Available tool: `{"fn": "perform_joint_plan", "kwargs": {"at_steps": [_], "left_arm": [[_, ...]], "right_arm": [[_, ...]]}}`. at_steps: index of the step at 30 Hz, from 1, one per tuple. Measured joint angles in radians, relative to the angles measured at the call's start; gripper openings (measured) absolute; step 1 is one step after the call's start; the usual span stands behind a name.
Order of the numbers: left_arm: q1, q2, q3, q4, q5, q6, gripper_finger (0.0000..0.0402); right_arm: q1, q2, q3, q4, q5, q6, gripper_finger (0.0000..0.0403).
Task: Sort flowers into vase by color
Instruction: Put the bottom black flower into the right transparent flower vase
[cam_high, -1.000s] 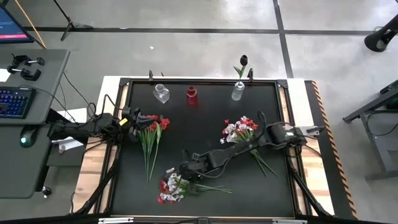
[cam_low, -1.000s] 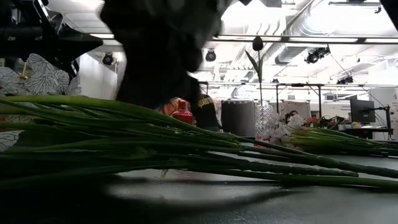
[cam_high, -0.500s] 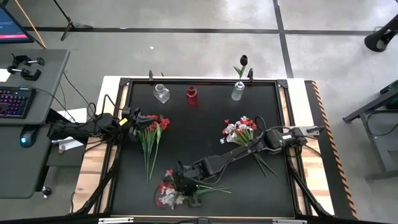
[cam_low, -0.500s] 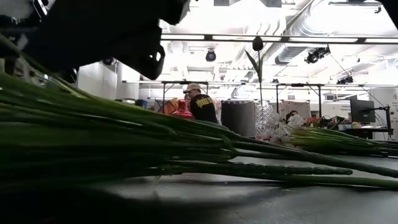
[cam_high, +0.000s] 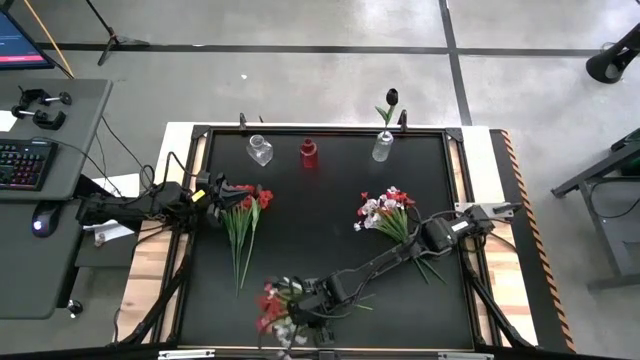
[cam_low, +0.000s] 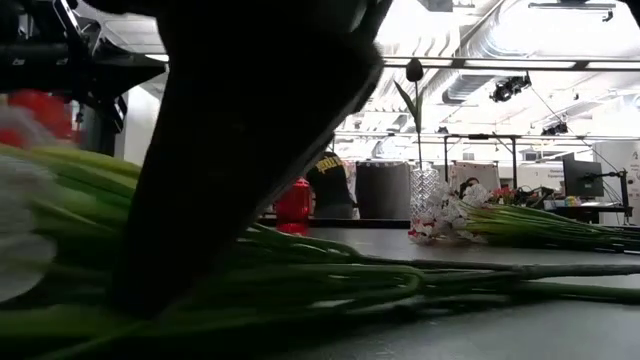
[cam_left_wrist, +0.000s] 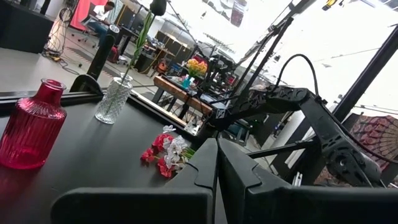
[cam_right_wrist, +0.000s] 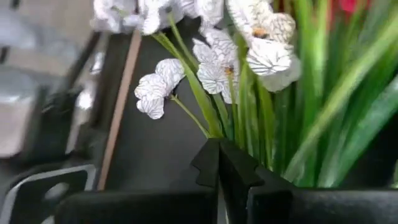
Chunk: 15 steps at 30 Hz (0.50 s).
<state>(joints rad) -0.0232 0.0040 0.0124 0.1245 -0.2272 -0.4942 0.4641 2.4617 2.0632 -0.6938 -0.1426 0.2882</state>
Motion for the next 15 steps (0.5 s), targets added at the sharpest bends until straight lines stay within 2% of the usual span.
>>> {"fn": "perform_joint_plan", "kwargs": {"at_steps": [4,6,10,15], "left_arm": [[0.000,0.000,0.000,0.000,0.000,0.000,0.0000],[0.000,0.000,0.000,0.000,0.000,0.000,0.0000],[0.000,0.000,0.000,0.000,0.000,0.000,0.0000],[0.000,0.000,0.000,0.000,0.000,0.000,0.0000]], "right_arm": [[-0.017,0.002,0.001,-0.015,0.096,0.025,0.0000],[-0.036,0.001,0.002,-0.021,0.106,0.025,0.0000],[-0.072,-0.017,0.000,-0.040,0.021,-0.018,0.0000],[-0.087,-0.101,0.000,-0.164,-0.038,-0.120,0.0000]]}}
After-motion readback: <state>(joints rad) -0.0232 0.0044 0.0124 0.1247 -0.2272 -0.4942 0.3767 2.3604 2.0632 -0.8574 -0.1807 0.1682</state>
